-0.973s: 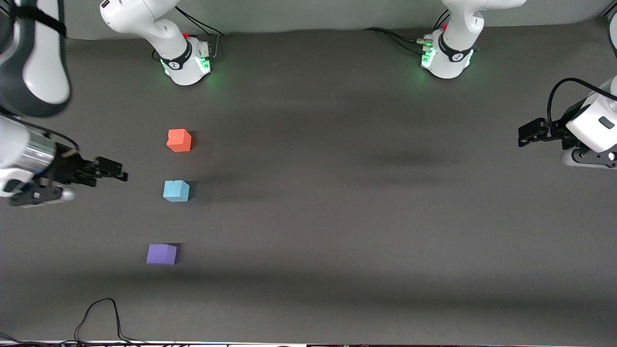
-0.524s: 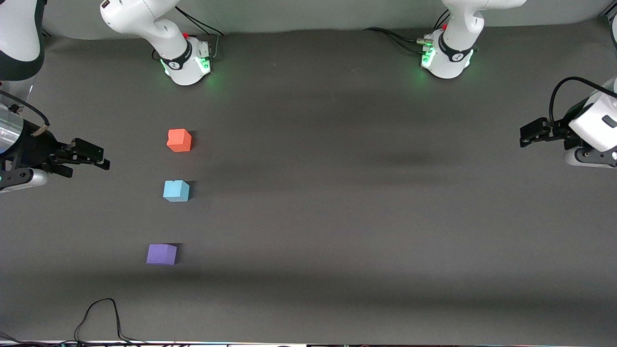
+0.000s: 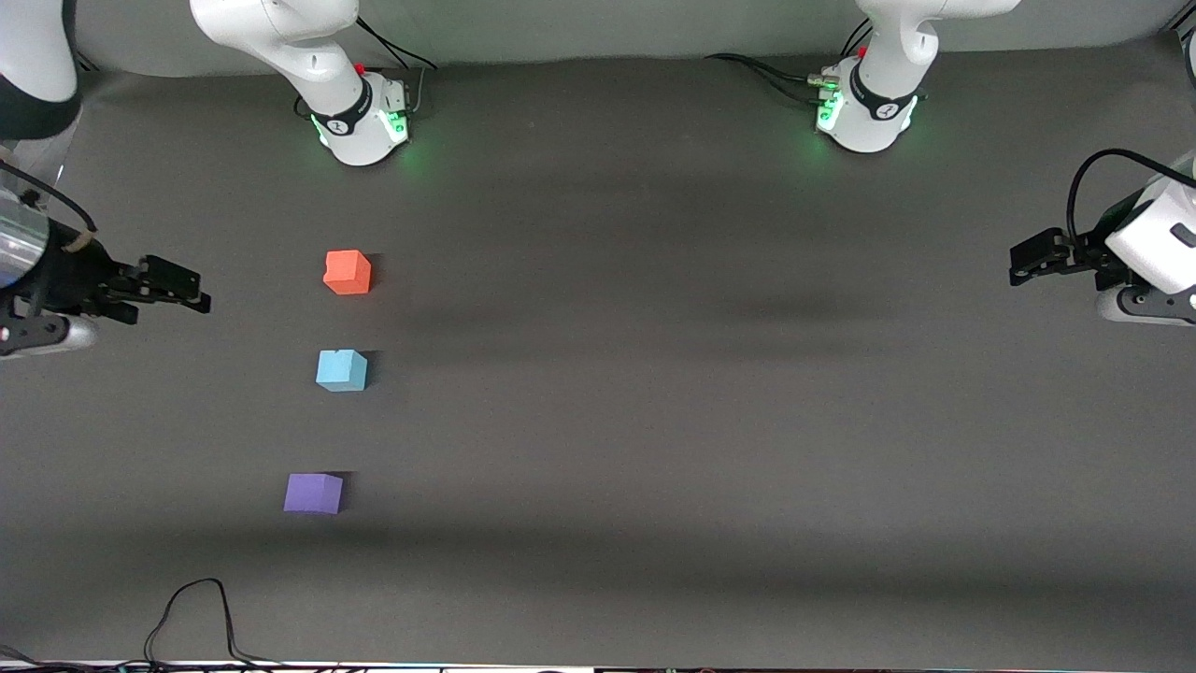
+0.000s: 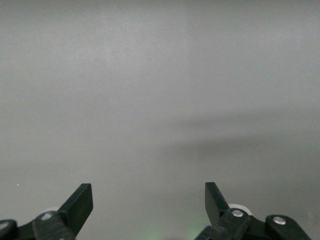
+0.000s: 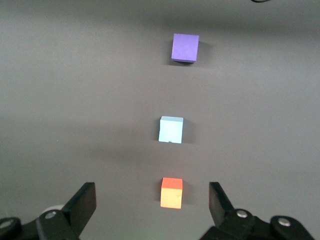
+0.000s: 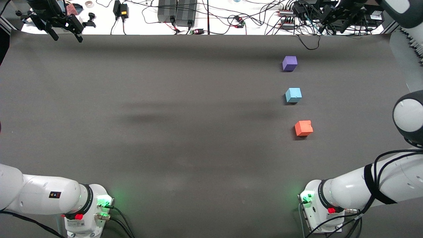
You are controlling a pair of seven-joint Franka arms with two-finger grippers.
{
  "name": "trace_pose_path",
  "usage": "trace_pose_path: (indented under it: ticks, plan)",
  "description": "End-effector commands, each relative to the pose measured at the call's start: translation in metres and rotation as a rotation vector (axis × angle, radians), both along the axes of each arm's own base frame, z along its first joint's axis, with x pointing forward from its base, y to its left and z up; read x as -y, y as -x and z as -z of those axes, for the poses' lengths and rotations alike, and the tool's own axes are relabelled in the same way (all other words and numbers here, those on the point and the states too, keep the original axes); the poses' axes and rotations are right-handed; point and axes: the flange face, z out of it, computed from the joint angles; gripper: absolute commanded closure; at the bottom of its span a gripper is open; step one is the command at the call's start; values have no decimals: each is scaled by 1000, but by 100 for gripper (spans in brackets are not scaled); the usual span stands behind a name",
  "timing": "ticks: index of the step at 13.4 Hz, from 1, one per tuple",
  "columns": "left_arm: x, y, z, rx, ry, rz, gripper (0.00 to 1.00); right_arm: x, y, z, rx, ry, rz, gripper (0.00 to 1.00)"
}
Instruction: Place blue block between orange and purple blocks
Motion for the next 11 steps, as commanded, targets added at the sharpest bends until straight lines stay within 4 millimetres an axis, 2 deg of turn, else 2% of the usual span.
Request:
trace_pose_path:
  ticks: [1, 2, 5, 11]
  plan:
    - [-1, -2, -4, 8, 10, 11, 0, 1, 39, -6, 46, 21, 25, 0]
    - [-1, -2, -4, 8, 10, 11, 0, -2, 45, -3, 50, 23, 21, 0]
    - [-1, -1, -5, 10, 10, 11, 0, -2, 40, 1, 51, 25, 20, 0]
    - [-2, -1, -5, 10, 9, 11, 0, 5, 39, -7, 61, 28, 30, 0]
